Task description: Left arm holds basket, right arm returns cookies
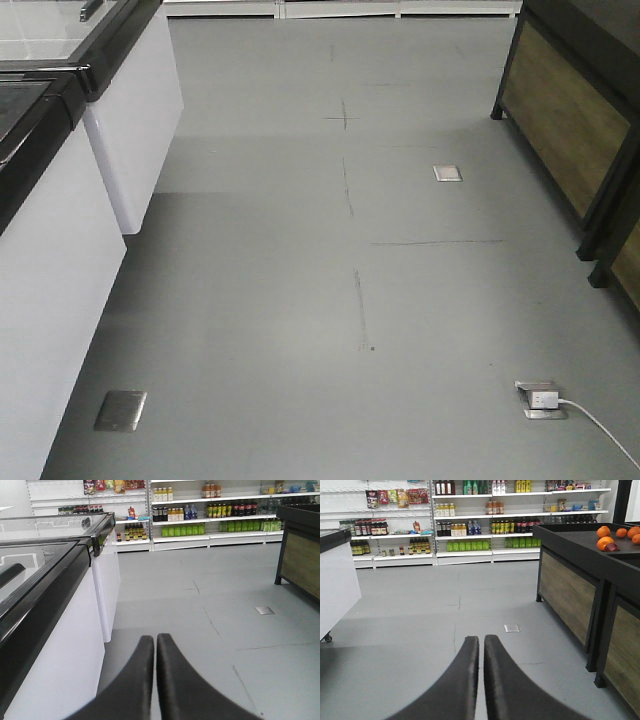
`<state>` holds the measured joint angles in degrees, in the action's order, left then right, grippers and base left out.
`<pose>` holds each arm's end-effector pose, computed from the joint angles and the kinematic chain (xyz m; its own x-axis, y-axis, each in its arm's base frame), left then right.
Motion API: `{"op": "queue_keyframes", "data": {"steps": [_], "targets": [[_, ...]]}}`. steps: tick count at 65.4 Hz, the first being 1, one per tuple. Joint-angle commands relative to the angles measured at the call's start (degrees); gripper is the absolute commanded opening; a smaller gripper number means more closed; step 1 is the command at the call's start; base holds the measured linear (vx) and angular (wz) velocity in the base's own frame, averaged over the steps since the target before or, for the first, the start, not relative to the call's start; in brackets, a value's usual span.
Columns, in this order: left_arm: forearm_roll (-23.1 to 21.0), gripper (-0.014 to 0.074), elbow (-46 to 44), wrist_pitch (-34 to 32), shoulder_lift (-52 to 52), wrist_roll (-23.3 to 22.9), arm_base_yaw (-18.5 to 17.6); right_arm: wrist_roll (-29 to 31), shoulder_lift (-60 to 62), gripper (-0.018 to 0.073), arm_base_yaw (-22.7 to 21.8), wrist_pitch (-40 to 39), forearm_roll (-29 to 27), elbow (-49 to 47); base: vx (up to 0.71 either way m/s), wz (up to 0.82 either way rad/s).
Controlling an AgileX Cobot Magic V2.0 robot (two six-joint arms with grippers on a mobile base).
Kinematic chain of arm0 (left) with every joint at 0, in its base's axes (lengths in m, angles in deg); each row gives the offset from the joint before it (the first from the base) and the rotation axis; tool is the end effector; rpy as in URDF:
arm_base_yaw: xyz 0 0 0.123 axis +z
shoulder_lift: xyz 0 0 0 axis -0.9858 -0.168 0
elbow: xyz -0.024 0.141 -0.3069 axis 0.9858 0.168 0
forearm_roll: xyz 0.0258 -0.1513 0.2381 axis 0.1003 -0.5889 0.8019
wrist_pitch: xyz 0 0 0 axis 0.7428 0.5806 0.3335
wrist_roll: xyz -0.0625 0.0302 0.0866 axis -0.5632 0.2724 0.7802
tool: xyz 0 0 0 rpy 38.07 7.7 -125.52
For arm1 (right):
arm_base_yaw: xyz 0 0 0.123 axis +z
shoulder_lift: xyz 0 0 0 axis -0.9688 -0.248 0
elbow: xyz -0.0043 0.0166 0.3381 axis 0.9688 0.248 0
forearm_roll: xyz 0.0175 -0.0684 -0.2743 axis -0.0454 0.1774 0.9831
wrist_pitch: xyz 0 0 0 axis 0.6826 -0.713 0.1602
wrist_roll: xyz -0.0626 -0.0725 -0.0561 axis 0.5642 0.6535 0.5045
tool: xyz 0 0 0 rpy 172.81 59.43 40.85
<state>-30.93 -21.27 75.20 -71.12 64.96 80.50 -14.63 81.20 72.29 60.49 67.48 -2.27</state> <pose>0.0547 0.0011 0.1839 -0.1013 -0.0393 -0.9941 -0.0153 0.9992 -0.0380 0.0545 -0.0047 0.1921 -0.0384 0.0329 -0.9987 0.0723 0.9969 0.0300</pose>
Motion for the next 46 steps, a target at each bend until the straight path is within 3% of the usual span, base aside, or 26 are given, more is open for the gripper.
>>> {"op": "queue_keyframes", "data": {"steps": [1,46], "targets": [[0.0,-0.0006,-1.8,-4.2,1.0,-0.6,-0.1,0.2,0.7,-0.0006,0.0,-4.1,0.7,1.0,0.0,0.0],[0.0,-0.0006,-1.8,-4.2,1.0,-0.6,-0.1,0.2,0.7,-0.0006,0.0,-4.1,0.7,1.0,0.0,0.0]]}}
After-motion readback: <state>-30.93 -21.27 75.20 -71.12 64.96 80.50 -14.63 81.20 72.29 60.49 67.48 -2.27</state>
